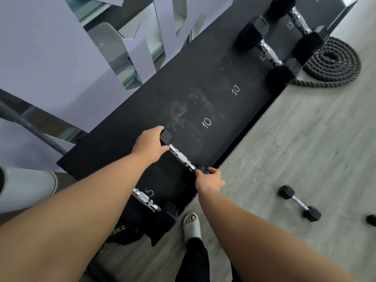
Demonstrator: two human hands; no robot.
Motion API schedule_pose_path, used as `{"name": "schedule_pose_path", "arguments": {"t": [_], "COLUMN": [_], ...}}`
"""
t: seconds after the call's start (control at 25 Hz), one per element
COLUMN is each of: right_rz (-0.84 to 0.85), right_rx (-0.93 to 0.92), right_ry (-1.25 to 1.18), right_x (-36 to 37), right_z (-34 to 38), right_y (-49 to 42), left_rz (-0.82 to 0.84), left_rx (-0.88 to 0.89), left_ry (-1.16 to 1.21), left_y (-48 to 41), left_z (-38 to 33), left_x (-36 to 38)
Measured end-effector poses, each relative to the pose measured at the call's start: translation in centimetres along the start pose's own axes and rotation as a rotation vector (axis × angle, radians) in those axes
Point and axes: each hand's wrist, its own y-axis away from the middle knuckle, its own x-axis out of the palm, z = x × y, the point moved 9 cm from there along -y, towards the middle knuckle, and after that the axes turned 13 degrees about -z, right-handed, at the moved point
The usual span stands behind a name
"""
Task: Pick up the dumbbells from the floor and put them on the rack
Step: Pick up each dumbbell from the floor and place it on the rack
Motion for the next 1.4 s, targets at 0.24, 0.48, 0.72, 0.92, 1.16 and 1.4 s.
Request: {"name": "schedule_pose_path", "arguments": {"t": [0.24, 0.48, 0.72, 0.92, 1.16, 1.4], "right_rz": [-0.022, 0.073, 0.202, 0.208, 0.221, 0.247], "right_rx": [-0.066, -0.089, -0.056, -0.047, -0.06, -0.1], "right_ry": [-0.003, 0.039, 0.239, 0.353, 0.402, 0.38], "right_x": [-1.9, -1.0, 1.7, 3.1, 4.4, 4.4], "right_z": [-0.7, -3.4, -7.1, -9.0, -10.0, -9.9], "right_y": [2.6, 6.7, 9.6, 10.5, 10.1, 9.7], "left_rz": [-0.014, 0.027, 0.091, 0.063, 0.035, 0.05], "left_rx": [-0.009, -0.109, -0.151, -0.149, -0.144, -0.178], "left_ry": [-0.032, -0.093, -0.104, -0.074, -0.084, -0.119], "left_y": [4.3, 8.0, 10.2, 10.4, 9.8, 9.7], "left_z": [5.3, 10.7, 12.8, 13.5, 13.9, 14.3], "left_x": [-4.7, -6.3, -4.0, -2.8, -2.4, -1.8]}}
